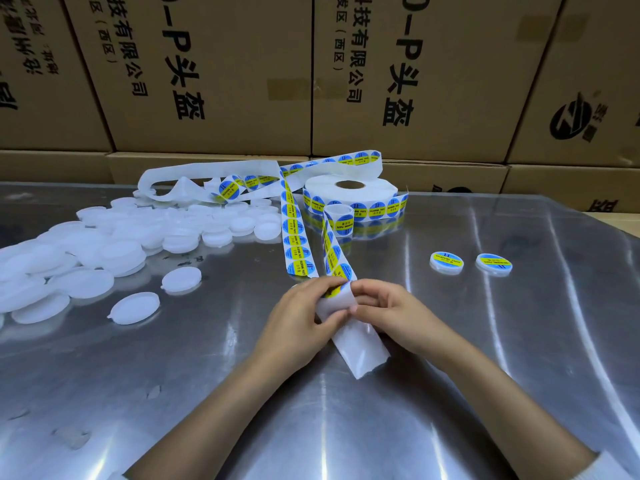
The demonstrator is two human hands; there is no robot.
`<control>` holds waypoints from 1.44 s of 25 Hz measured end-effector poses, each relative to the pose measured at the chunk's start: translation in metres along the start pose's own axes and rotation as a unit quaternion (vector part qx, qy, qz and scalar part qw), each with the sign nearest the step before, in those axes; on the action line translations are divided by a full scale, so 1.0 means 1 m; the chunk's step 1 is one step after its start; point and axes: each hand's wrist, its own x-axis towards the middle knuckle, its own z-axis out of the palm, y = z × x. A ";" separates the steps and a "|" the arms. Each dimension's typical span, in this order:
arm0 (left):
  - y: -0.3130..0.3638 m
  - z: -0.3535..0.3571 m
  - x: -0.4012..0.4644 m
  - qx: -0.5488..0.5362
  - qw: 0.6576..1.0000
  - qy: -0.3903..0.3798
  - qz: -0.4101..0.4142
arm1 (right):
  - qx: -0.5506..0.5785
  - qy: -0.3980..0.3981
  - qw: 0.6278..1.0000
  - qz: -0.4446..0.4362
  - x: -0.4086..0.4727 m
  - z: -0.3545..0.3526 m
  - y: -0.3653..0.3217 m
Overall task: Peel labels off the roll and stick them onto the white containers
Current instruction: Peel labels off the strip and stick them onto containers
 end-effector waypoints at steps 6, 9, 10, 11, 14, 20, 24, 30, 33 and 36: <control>0.004 0.000 0.000 -0.034 0.999 0.027 -0.013 | -0.047 0.024 0.998 -0.030 0.000 -0.001 0.002; 0.007 0.001 -0.001 -0.049 0.998 0.019 -0.044 | -0.058 0.034 0.998 -0.014 0.000 -0.003 0.002; 0.008 0.001 -0.002 -0.052 0.997 0.019 -0.050 | -0.068 0.041 0.997 -0.007 0.001 -0.004 0.002; 0.009 0.001 -0.002 -0.058 0.997 0.019 -0.053 | -0.087 0.050 0.995 -0.002 0.001 -0.005 0.003; 0.008 -0.001 -0.001 -0.099 0.993 0.021 -0.060 | -0.181 0.092 0.979 0.024 0.002 -0.011 0.005; 0.006 -0.006 0.004 -0.142 0.983 0.093 -0.069 | -0.273 0.167 0.944 0.082 0.000 -0.018 0.004; 0.003 -0.014 0.009 -0.213 0.956 0.170 -0.105 | -0.263 0.182 0.940 0.118 0.000 -0.021 0.007; 0.006 -0.009 0.006 -0.141 0.981 0.127 -0.049 | -0.271 0.325 0.904 -0.063 0.000 -0.009 -0.001; 0.009 -0.004 0.003 -0.101 0.992 0.080 0.011 | -0.132 0.230 0.964 0.001 -0.002 0.005 -0.008; 0.013 -0.004 0.003 -0.088 0.993 0.074 0.035 | -0.024 0.203 0.976 0.078 0.000 0.009 -0.015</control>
